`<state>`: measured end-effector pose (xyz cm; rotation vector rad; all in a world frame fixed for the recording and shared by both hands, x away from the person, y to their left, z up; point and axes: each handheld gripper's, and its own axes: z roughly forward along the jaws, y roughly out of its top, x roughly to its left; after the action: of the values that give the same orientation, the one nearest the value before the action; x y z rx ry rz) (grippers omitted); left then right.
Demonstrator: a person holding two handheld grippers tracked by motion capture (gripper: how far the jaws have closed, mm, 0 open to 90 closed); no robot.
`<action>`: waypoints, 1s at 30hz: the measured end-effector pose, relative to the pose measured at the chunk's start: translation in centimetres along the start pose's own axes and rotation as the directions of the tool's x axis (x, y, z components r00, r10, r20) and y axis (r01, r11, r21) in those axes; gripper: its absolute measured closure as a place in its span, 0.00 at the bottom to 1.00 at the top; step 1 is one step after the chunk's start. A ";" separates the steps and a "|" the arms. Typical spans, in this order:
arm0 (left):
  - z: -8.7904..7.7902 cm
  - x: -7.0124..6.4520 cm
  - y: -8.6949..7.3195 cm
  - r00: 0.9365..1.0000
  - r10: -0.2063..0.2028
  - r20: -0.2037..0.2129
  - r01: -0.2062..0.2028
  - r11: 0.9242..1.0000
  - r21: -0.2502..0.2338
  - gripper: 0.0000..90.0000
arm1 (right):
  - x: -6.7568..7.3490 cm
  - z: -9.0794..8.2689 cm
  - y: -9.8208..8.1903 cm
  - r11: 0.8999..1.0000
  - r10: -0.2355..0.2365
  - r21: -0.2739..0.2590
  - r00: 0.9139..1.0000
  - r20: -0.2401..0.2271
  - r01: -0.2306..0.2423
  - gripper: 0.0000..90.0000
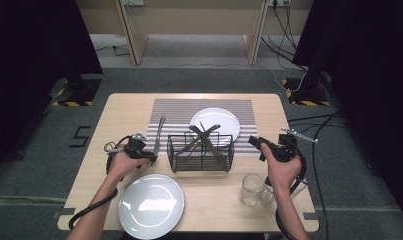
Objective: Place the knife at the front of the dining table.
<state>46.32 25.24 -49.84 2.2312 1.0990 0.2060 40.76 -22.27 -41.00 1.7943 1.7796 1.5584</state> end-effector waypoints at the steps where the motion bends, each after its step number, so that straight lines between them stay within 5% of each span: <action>1: 0.0 0.0 0.1 1.000 0.001 0.000 -0.001 1.000 0.003 0.77 | 0.0 0.0 0.0 1.000 0.000 0.000 1.000 0.000 0.000 0.56; 30: 0.9 0.9 1.6 1.000 -0.023 0.004 0.023 1.000 0.008 0.77 | -0.1 -0.1 0.1 1.000 0.007 -0.003 1.000 -0.001 -0.007 0.56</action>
<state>48.29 24.79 -49.71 2.2237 1.1252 0.1877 40.75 -22.43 -40.92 1.8012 1.7724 1.5643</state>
